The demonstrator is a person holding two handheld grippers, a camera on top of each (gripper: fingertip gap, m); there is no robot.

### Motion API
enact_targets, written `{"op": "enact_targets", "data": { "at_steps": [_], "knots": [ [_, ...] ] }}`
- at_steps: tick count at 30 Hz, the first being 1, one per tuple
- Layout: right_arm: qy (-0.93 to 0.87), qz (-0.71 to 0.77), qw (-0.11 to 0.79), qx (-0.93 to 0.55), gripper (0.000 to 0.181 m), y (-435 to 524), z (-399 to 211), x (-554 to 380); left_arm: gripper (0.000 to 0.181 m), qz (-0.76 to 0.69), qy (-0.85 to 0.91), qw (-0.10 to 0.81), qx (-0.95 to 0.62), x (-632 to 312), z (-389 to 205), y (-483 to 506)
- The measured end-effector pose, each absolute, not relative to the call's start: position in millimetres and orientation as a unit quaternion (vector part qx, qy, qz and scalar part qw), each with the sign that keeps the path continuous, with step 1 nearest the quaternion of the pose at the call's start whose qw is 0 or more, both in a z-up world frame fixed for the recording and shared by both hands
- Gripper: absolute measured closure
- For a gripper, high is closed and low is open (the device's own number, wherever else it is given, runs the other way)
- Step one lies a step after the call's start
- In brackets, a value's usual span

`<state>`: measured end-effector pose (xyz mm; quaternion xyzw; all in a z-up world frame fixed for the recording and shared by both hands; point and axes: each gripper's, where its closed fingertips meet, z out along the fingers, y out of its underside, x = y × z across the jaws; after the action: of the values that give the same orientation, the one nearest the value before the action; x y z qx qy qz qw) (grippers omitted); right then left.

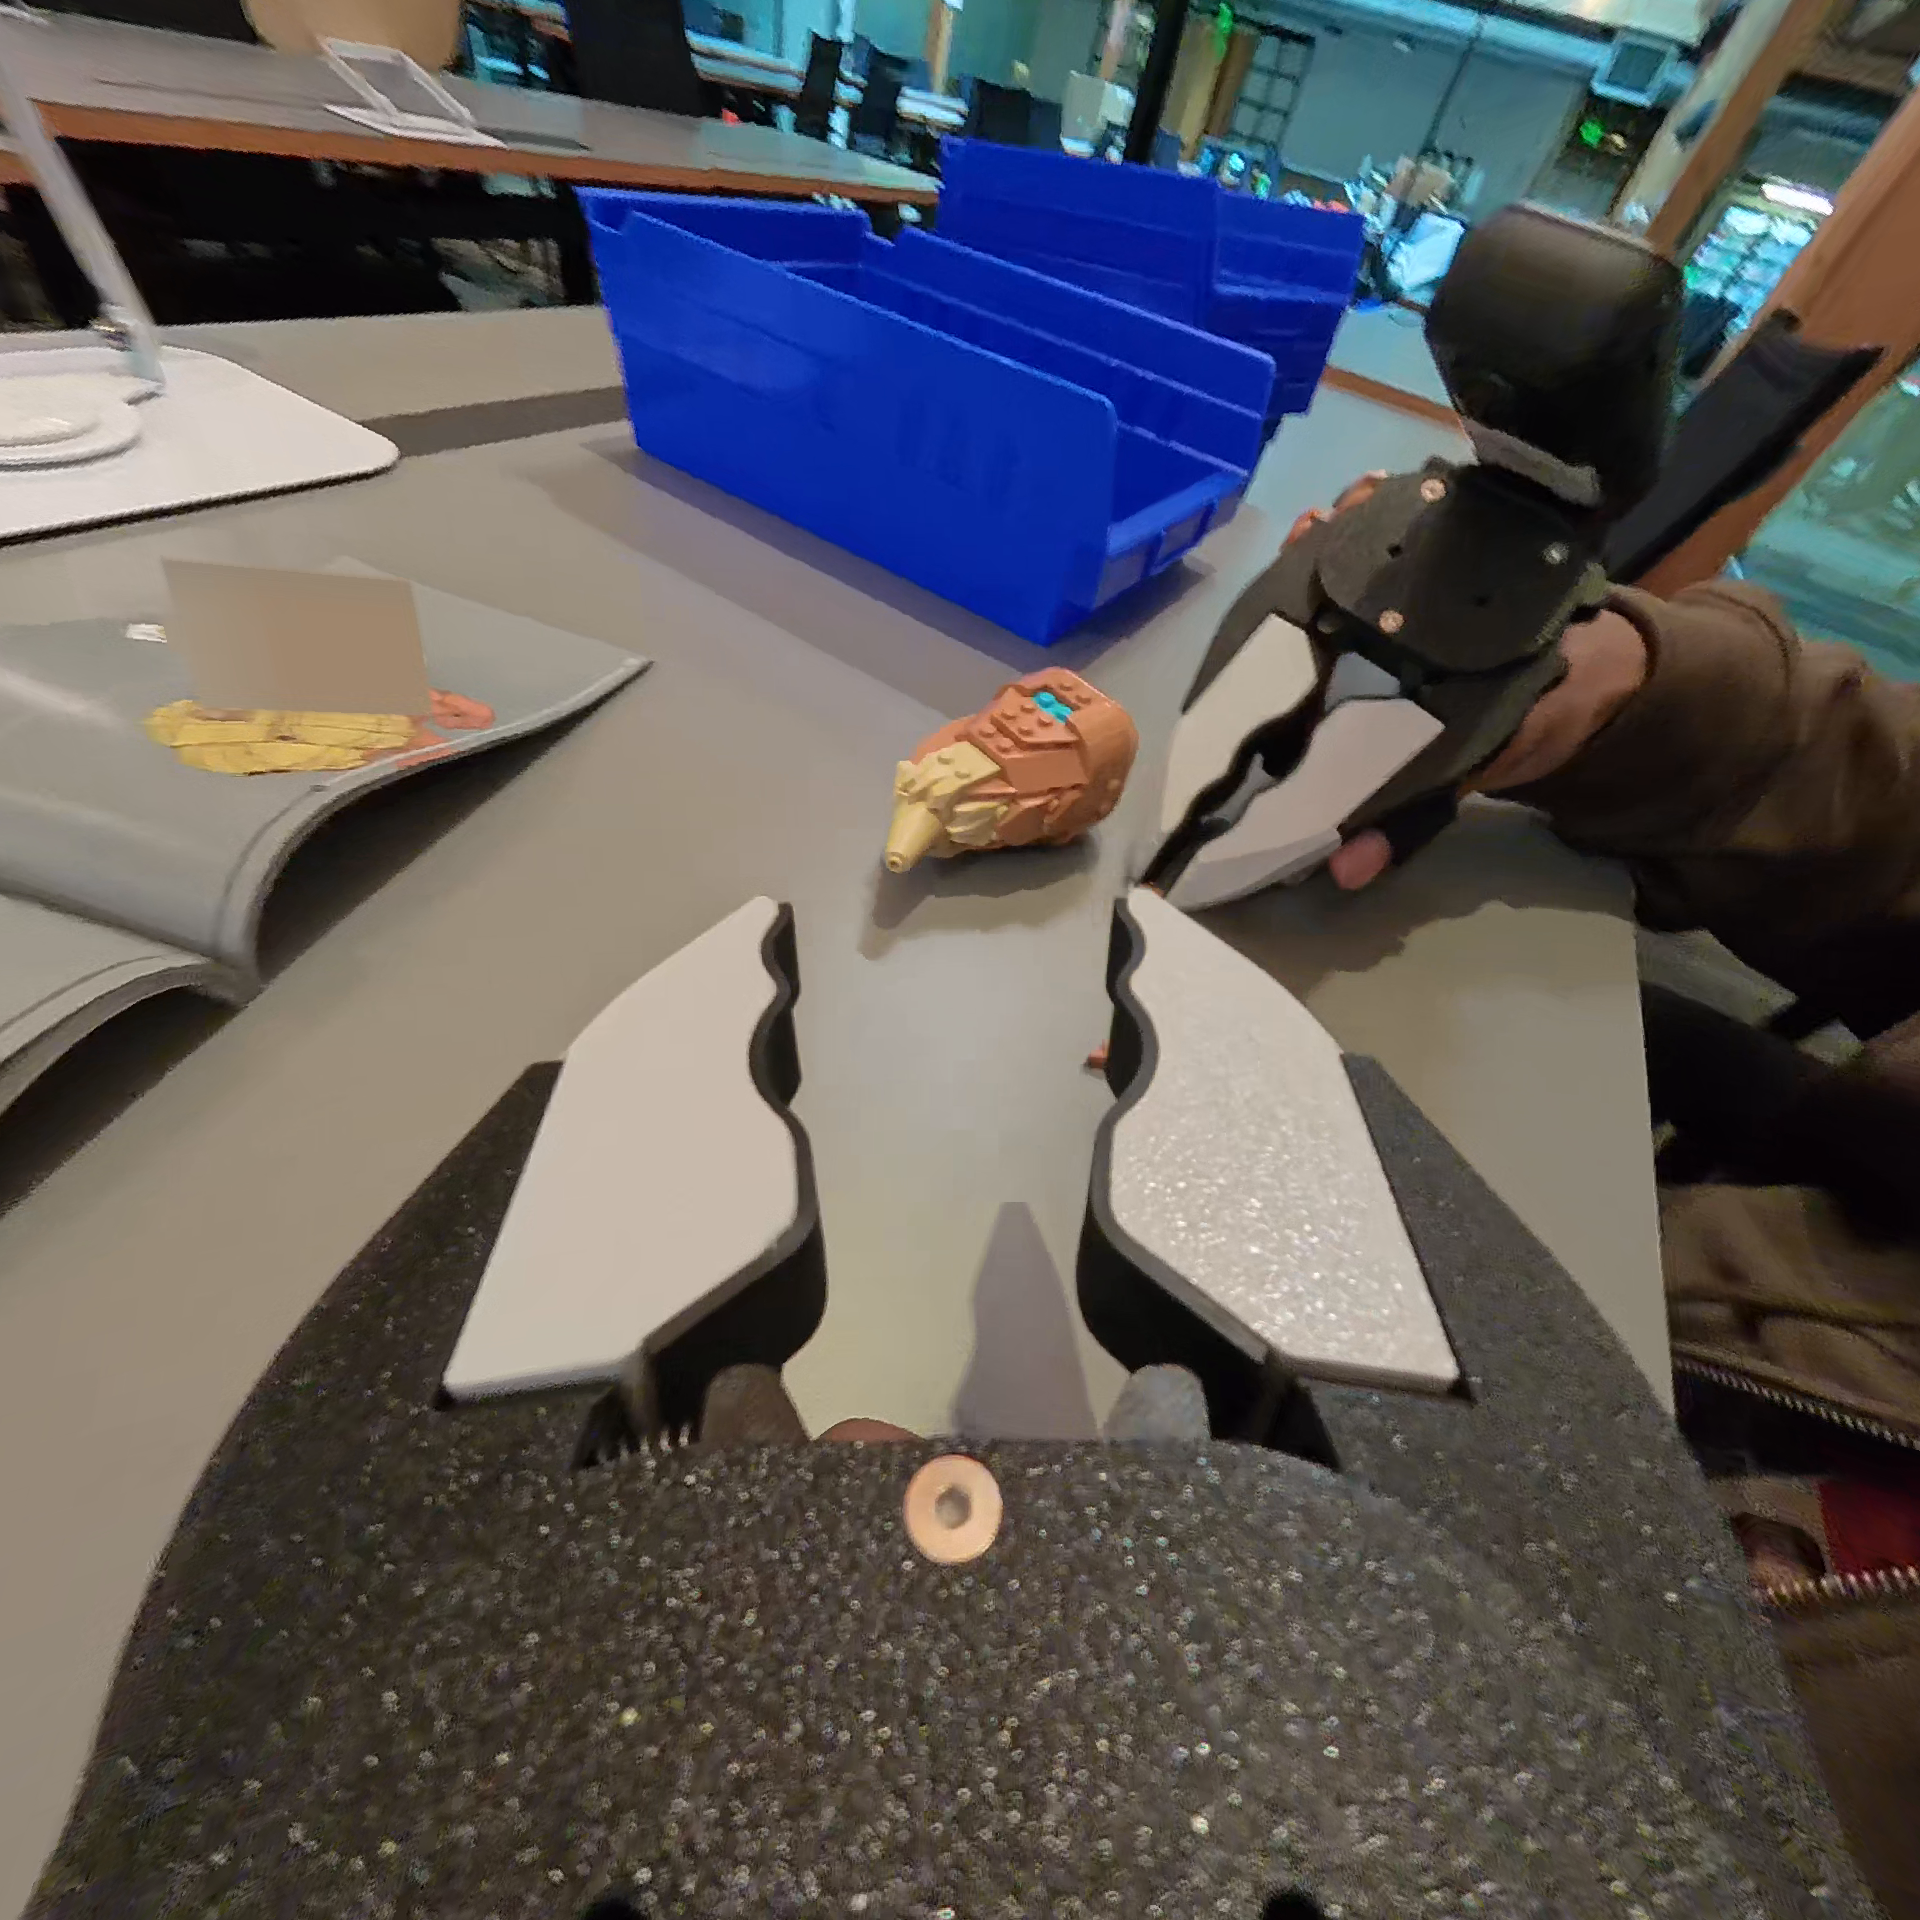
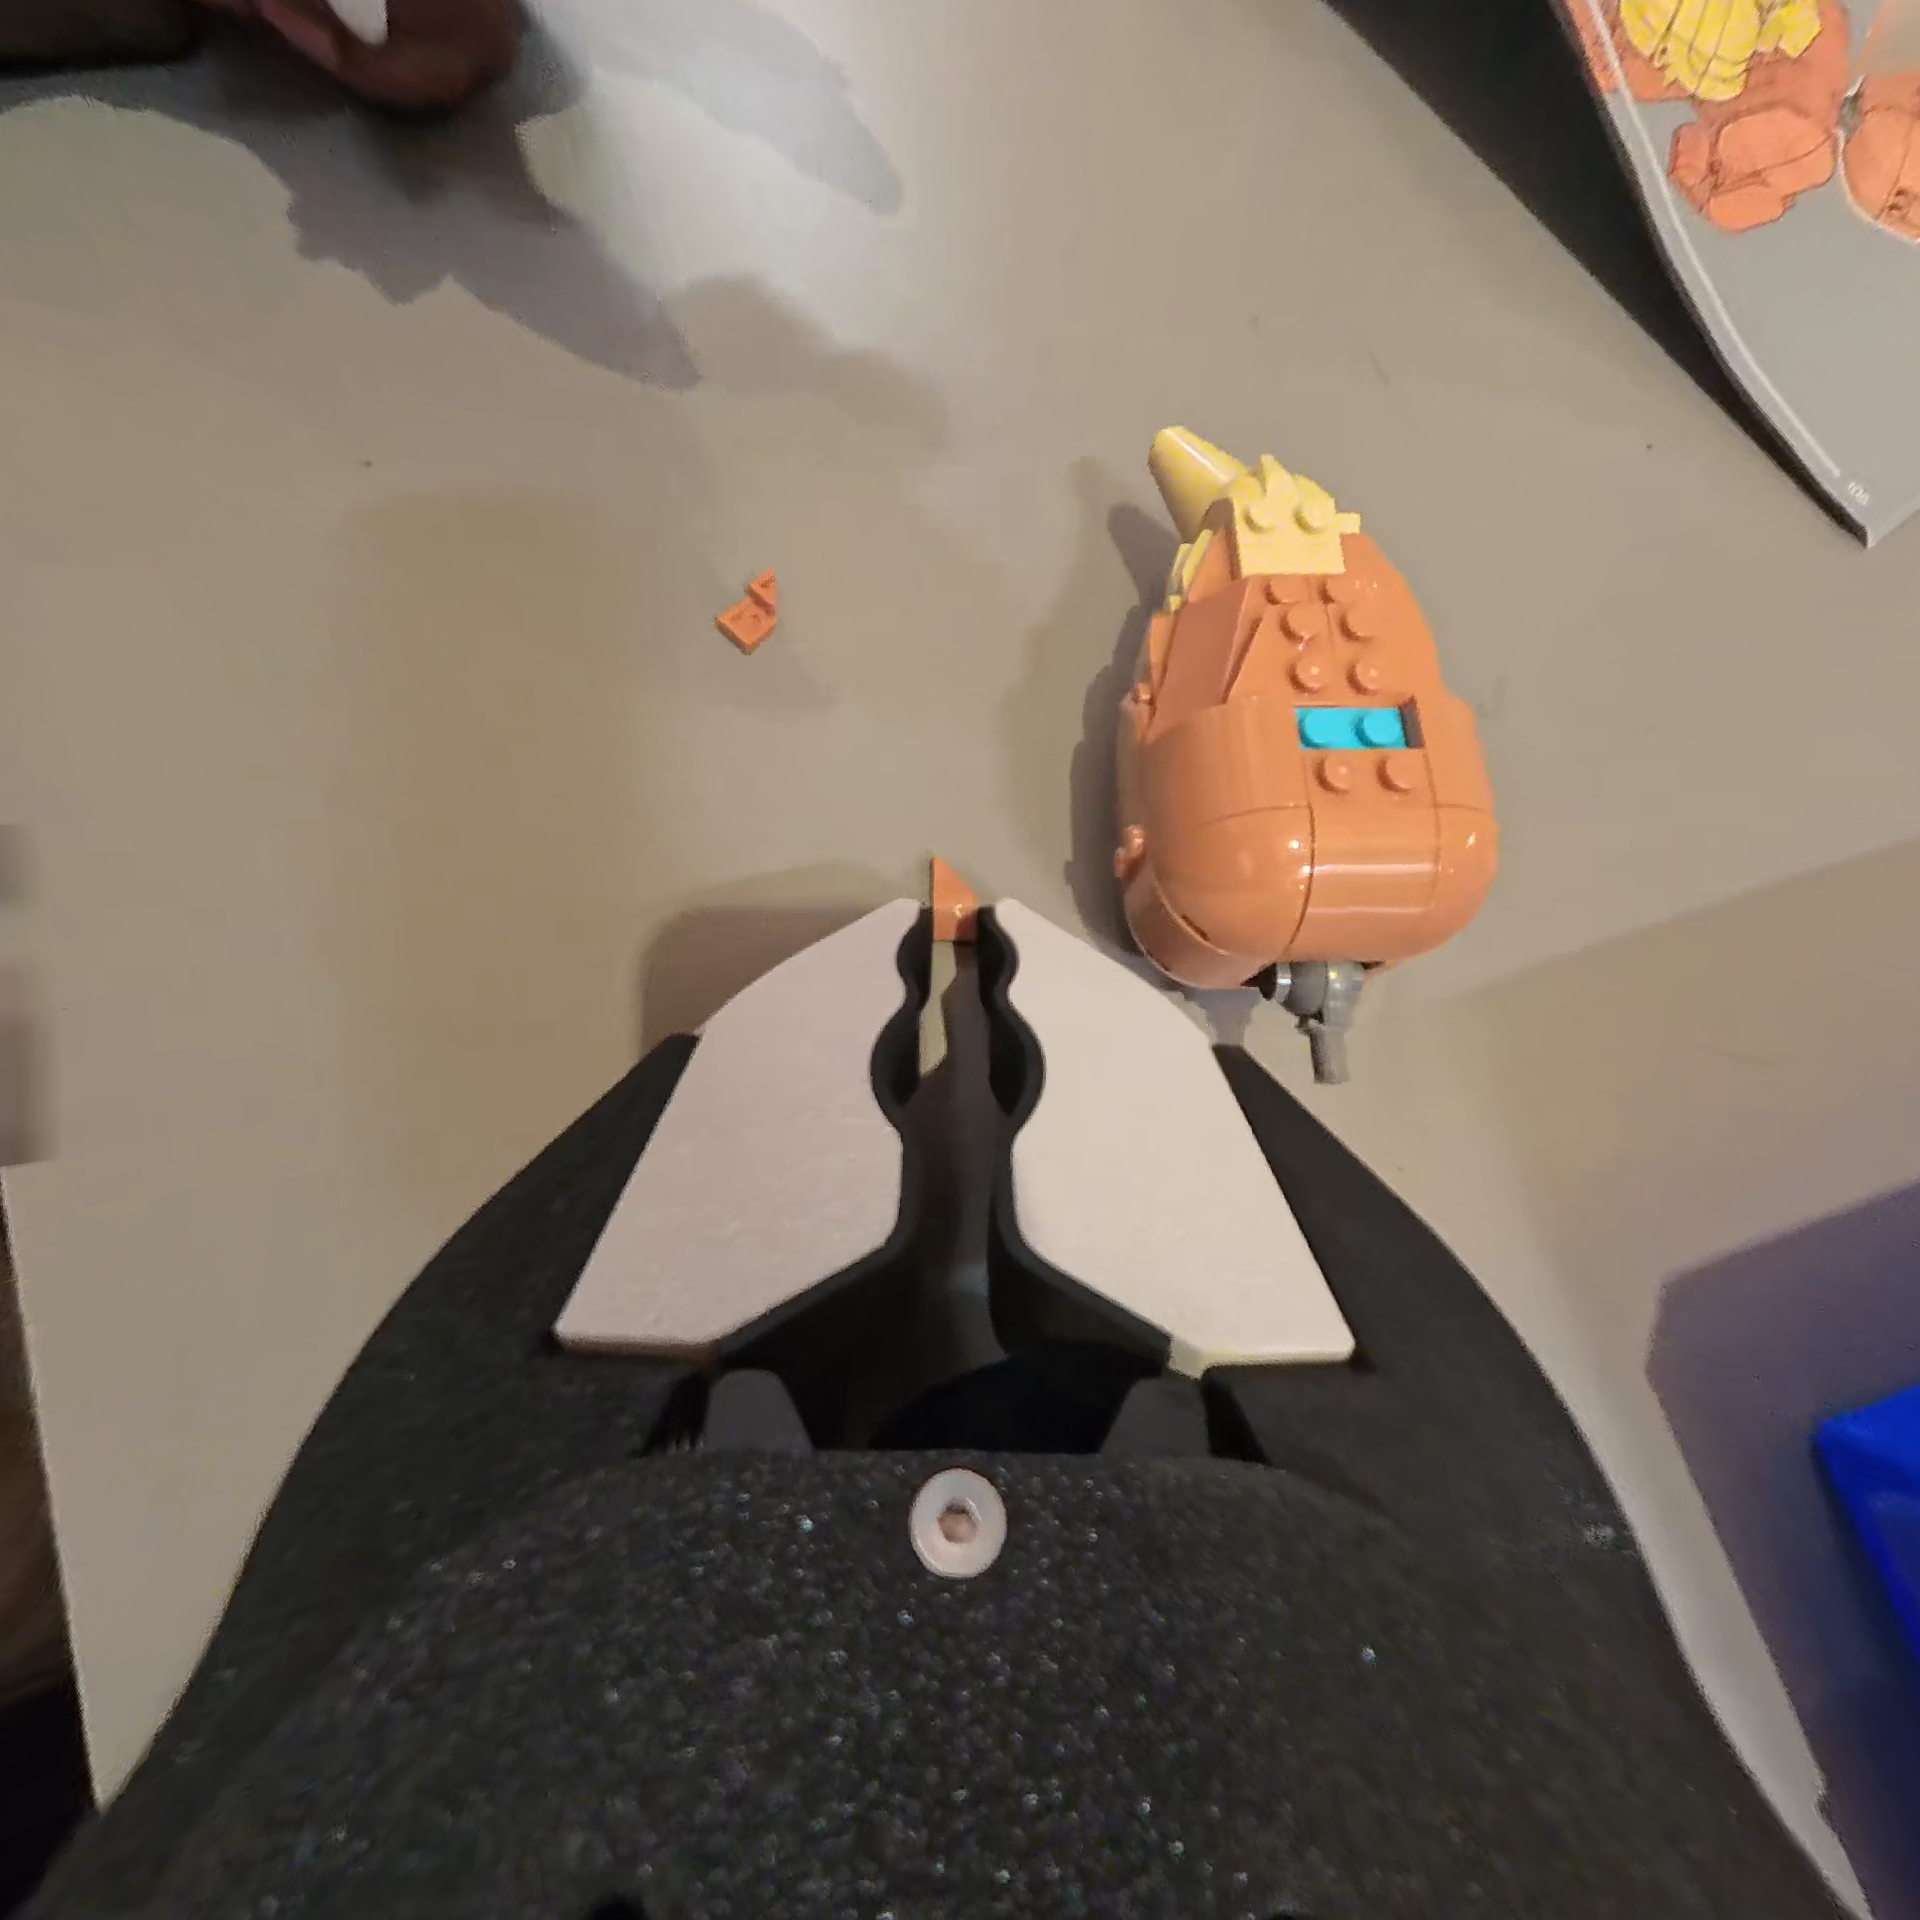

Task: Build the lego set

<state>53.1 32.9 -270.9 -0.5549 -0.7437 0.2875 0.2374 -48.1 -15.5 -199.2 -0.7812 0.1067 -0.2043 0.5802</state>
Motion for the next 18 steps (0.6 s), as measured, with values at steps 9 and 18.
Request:
{"op": "enact_targets", "data": {
  "at_steps": [9,18],
  "knots": [
    [-0.768,0.292,0.262,-0.506,0.172,10,-263,23,0.13,-0.184,0.315,0.491,-0.791,-6,-220,-15],
    [-0.716,0.383,0.362,-0.457,0.144,32,-211,44,0.139,-0.205,0.494,0.412,-0.738,16,-239,1]
  ]
}}
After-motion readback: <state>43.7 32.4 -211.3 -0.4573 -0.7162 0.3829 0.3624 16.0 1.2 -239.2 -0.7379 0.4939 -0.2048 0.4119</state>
